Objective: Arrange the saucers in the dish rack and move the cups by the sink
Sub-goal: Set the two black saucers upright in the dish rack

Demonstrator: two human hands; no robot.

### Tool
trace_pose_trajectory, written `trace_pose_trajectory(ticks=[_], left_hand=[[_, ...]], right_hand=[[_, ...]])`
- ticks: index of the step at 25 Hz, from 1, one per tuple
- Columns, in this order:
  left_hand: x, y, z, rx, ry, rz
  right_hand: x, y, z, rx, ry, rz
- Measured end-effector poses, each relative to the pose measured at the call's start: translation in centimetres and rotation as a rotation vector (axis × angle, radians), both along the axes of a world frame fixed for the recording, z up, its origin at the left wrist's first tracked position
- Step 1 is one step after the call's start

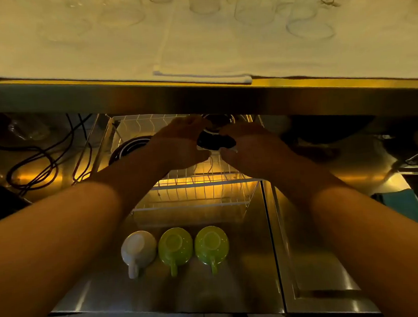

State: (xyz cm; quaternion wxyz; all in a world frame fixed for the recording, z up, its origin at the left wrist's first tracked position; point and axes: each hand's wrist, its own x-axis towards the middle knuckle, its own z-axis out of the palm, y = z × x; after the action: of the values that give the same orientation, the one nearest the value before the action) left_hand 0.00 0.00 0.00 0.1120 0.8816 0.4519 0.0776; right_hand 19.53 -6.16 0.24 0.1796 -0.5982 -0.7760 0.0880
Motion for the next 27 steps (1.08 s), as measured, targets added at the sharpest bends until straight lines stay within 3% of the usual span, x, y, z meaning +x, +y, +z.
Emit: trace_pose_trajectory(ticks=[5,9,11,15,19,24,27], left_hand=[[2.3,1.7,-0.2,-0.046,0.137,0.000],[2.9,1.0,-0.5,0.144,0.218,-0.039],[3.1,0.5,-0.5,0.237,0.251,-0.025],[3.1,0.0,-0.4,0.309,0.323,-0.053],[2.8,-0.6,-0.1,0.307,0.175,-0.010],[2.8,-2.5,-0.4,0.349,0.130,-0.007],[2.7,-4.0,-0.4,0.386,0.040,-0.006]], right_hand=[[-0.4,1.6,-1.7,-0.064,0.026,-0.092],[-0.9,1.4,-2.6,-0.021,-0.082,-0.111],[-1.2,0.8,-2.4,0.090,-0.006,-0.119],[-2.1,-1.2,-1.9,0.086,0.359,-0.225],[-2.5,-1.9,-1.8,-0.070,0.691,-0.439],[-3.0,-1.9,-2.4,-0.429,1.438,-0.576],[-3.1,-1.2,-2.6,-0.468,1.687,-0.620]])
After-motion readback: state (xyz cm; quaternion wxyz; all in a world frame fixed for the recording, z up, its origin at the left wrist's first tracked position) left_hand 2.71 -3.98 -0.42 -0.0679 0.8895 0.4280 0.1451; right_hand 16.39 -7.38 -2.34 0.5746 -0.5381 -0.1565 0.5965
